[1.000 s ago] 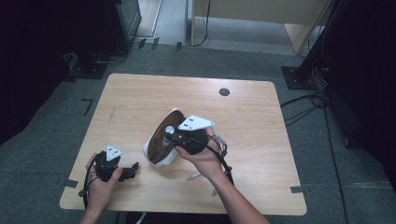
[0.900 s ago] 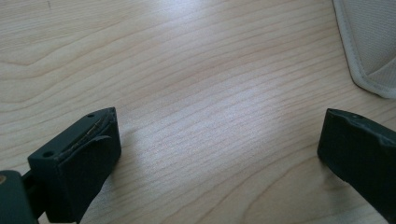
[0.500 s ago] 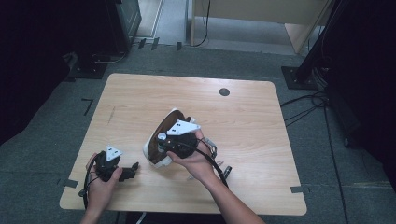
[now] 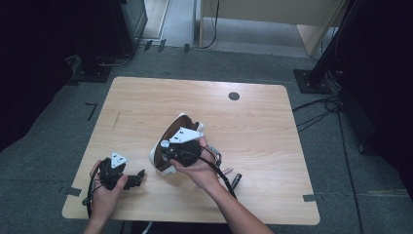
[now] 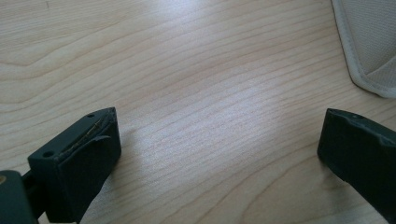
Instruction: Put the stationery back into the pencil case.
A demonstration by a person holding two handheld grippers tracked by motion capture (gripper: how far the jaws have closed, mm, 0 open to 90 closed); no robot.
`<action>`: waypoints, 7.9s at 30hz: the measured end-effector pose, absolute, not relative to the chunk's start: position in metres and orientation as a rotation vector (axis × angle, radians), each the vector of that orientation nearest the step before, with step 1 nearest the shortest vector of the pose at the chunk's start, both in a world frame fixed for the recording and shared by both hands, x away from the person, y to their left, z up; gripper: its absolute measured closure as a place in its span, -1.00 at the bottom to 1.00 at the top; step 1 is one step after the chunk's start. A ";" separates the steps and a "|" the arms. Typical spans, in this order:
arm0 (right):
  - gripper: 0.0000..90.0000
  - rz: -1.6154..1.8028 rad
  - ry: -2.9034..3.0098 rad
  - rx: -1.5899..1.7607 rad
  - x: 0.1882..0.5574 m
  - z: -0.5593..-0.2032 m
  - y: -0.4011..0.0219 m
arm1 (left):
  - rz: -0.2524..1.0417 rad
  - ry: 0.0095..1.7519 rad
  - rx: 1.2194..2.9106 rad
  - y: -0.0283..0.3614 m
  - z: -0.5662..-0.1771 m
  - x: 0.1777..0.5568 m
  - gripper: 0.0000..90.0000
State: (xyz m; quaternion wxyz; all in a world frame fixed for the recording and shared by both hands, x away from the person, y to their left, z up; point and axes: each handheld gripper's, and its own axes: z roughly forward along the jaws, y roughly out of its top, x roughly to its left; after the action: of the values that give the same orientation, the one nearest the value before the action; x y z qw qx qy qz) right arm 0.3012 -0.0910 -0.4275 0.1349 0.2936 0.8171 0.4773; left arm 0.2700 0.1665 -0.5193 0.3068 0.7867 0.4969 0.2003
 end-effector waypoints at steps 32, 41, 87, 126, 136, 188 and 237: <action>-0.48 1.063 2.119 0.975 0.317 -0.423 -0.104 | 0.532 1.312 2.082 0.166 -0.519 0.270 -1.00; -0.41 1.218 2.096 1.020 0.306 -0.407 -0.139 | 0.531 1.309 2.085 0.166 -0.519 0.270 -1.00; -0.71 1.125 1.982 1.543 0.191 -0.506 -0.264 | 0.530 1.314 2.084 0.166 -0.519 0.271 -1.00; 0.39 1.103 2.031 1.474 0.174 -0.516 -0.280 | 0.530 1.314 2.084 0.166 -0.519 0.271 -1.00; 0.51 1.063 2.085 1.414 0.162 -0.520 -0.285 | 0.530 1.314 2.085 0.166 -0.519 0.271 -1.00; 0.73 1.347 2.169 1.049 0.244 -0.421 -0.216 | 0.529 1.312 2.085 0.166 -0.519 0.271 -1.00; 0.73 1.271 2.363 0.922 0.320 -0.414 -0.117 | 0.524 1.295 2.092 0.165 -0.519 0.271 -1.00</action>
State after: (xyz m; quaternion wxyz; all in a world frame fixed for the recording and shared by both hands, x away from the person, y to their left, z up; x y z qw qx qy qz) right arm 0.3204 -0.1170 -0.4137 0.1518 0.3214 0.8232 0.4427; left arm 0.2707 0.1653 -0.5194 0.3080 0.7912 0.4897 0.1982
